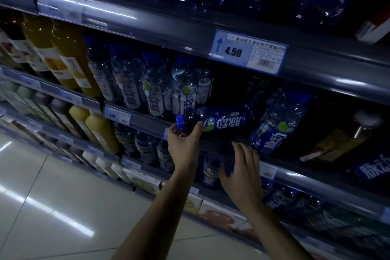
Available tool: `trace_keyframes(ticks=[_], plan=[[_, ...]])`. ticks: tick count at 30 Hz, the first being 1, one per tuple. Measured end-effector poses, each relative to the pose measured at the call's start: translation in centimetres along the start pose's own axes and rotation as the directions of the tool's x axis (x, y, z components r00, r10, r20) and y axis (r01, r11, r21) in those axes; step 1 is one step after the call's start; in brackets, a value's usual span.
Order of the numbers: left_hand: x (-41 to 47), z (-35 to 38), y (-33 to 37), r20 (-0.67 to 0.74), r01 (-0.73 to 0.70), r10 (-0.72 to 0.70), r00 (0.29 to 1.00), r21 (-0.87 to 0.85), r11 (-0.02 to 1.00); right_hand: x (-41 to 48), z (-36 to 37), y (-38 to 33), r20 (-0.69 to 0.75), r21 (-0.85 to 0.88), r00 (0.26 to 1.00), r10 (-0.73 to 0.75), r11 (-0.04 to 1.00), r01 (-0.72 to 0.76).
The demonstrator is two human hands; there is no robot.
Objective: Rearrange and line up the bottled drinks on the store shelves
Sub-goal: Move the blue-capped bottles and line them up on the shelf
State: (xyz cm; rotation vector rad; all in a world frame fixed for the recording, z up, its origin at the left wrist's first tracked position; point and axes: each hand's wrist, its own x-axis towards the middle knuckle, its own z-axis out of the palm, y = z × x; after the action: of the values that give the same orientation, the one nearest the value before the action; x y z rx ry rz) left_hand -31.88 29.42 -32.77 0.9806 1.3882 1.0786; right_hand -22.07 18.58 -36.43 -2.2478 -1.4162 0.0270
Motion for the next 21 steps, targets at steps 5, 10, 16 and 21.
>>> trace_keyframes(ticks=[5, 10, 16, 21], plan=[[-0.1, 0.8, 0.5, -0.006, 0.035, -0.035, 0.999, -0.056, 0.998, -0.1, -0.4, -0.1, 0.048, 0.016, 0.999, 0.002, 1.0, -0.003], [-0.2, 1.4, 0.7, -0.042, 0.06, -0.064, 0.997, -0.109, 0.992, -0.3, -1.0, -0.2, 0.086, 0.011, 0.996, -0.017, 1.0, 0.016], [-1.3, 2.1, 0.8, -0.079, 0.062, -0.075, 0.994, -0.156, 0.986, -0.4, -1.6, -0.3, 0.115, 0.033, 0.993, -0.011, 0.999, 0.007], [-1.6, 2.6, 1.7, -0.051, 0.053, -0.066, 0.997, -0.226, 0.973, -0.4, -1.6, 0.0, 0.121, 0.016, 0.993, -0.014, 1.0, 0.012]])
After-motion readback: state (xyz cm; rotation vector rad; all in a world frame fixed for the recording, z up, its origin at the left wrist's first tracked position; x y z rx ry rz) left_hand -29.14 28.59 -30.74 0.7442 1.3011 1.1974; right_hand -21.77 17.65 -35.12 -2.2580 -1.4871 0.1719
